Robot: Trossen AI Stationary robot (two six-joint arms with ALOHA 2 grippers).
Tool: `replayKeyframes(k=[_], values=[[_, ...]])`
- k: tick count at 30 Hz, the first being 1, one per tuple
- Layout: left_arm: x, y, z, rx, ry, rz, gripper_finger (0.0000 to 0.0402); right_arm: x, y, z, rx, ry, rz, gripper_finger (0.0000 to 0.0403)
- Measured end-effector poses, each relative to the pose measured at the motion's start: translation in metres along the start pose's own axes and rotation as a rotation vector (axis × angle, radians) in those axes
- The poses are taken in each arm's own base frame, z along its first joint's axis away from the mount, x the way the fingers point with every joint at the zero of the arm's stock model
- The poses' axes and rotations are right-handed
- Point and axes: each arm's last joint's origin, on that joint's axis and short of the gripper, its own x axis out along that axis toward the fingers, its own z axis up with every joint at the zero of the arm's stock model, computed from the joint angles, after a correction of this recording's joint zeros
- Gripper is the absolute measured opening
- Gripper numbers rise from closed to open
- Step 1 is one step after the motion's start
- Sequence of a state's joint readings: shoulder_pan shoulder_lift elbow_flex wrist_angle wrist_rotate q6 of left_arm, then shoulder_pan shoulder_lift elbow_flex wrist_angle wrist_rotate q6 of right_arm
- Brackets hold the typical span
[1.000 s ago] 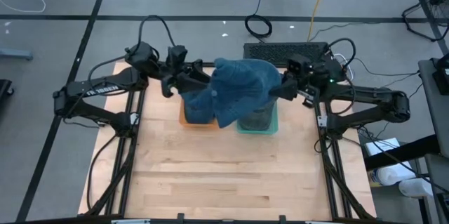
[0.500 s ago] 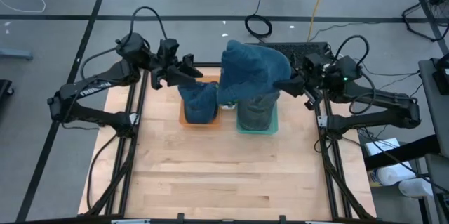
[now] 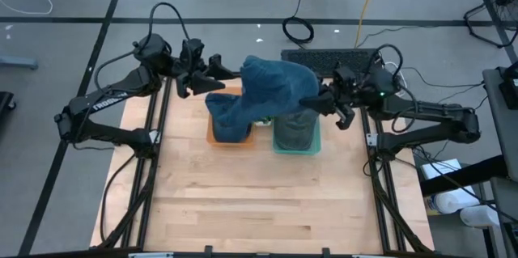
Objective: Pick & Place hat
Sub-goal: Put the blue cap into the orange bin
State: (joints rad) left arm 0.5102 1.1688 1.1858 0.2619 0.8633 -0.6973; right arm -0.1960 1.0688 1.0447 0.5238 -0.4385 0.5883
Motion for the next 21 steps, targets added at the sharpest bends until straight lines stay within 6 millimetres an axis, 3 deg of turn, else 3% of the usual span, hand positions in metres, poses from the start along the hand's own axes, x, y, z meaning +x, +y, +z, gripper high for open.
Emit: replayKeyframes(k=[5, 21], values=[[0.007, 0.006, -0.004, -0.032, 0.008, 0.010, 0.0301, 0.009, -0.004, -0.004, -0.016, -0.040, 0.040, 0.0000], [0.029, -0.005, -0.017, -0.010, -0.008, 0.008, 0.0247, 0.014, -0.013, -0.010, -0.043, -0.020, 0.021, 0.0000]])
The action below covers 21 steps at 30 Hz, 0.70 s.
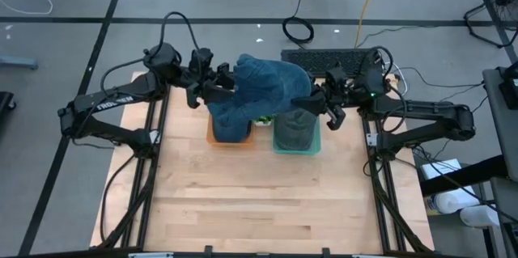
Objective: Pick & Place hat
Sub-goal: Put the blue cap into the orange bin
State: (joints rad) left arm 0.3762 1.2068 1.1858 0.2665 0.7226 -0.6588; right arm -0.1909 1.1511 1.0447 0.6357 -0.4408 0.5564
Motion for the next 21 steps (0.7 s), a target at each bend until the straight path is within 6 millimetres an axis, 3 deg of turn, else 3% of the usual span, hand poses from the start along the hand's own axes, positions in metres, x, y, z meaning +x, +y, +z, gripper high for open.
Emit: replayKeyframes(k=[9, 21], values=[[0.0026, -0.0013, -0.0010, 0.005, -0.031, 0.037, 0.0199, 0.0013, -0.0023, -0.0021, -0.014, 0.003, -0.013, 0.0000], [0.0022, -0.0017, -0.0013, -0.027, -0.011, 0.011, 0.0024, 0.0014, -0.0024, -0.0019, -0.015, -0.003, -0.019, 0.0000]])
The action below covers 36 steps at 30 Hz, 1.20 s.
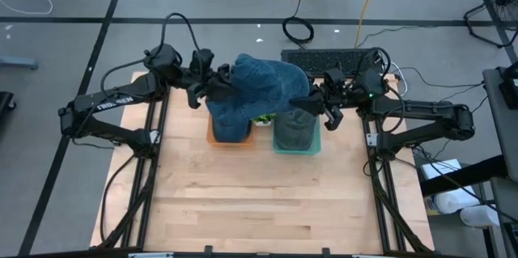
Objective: Pick & Place hat
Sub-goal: Put the blue cap into the orange bin
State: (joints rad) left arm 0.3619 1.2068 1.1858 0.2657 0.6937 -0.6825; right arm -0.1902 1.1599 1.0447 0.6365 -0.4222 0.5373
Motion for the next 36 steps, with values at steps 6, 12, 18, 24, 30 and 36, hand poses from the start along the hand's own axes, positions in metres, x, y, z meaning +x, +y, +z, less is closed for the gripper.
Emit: replayKeyframes(k=[6, 12, 18, 24, 30, 36], values=[[-0.004, 0.002, 0.003, -0.091, 0.014, -0.016, 0.0023, 0.000, 0.000, 0.000, 0.000, -0.001, -0.002, 0.0016], [-0.017, -0.005, 0.025, -0.158, 0.028, -0.095, 0.0023, -0.004, 0.006, 0.005, -0.004, 0.002, 0.031, 0.0064], [-0.033, -0.018, 0.054, -0.207, 0.109, -0.069, 0.0023, -0.013, 0.016, 0.008, 0.006, 0.086, 0.099, 0.0131], [-0.049, -0.038, 0.077, -0.122, 0.154, -0.045, 0.0023, -0.023, 0.029, 0.018, -0.014, 0.093, 0.158, 0.0156], [-0.059, -0.052, 0.089, -0.081, 0.179, -0.060, 0.0023, -0.027, 0.034, 0.023, -0.129, 0.066, 0.169, 0.0151], [-0.061, -0.049, 0.087, -0.121, 0.259, -0.130, 0.0023, -0.026, 0.033, 0.023, -0.154, 0.060, 0.169, 0.0151]])
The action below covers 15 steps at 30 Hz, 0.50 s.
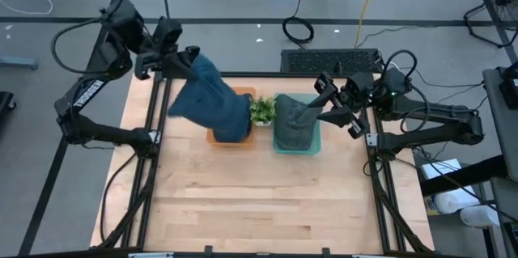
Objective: Pick & Place hat
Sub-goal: Put the blue cap into the orange bin
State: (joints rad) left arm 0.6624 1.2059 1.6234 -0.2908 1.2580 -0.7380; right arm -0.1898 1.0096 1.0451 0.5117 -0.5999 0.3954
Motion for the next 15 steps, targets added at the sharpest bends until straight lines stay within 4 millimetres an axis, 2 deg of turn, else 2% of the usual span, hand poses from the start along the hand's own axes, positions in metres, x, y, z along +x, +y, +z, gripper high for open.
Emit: replayKeyframes(k=[5, 11, 15], values=[[0.004, 0.016, 0.000, -0.017, 0.032, -0.004, 0.0023, 0.000, 0.000, 0.000, 0.001, 0.001, 0.000, 0.0152], [0.005, 0.025, -0.005, 0.189, 0.003, 0.116, 0.0023, 0.000, 0.000, 0.000, 0.000, 0.001, -0.001, 0.0149], [0.005, 0.032, -0.013, 0.244, 0.029, 0.218, 0.0023, 0.000, 0.000, 0.000, 0.001, 0.001, -0.001, 0.0150]])
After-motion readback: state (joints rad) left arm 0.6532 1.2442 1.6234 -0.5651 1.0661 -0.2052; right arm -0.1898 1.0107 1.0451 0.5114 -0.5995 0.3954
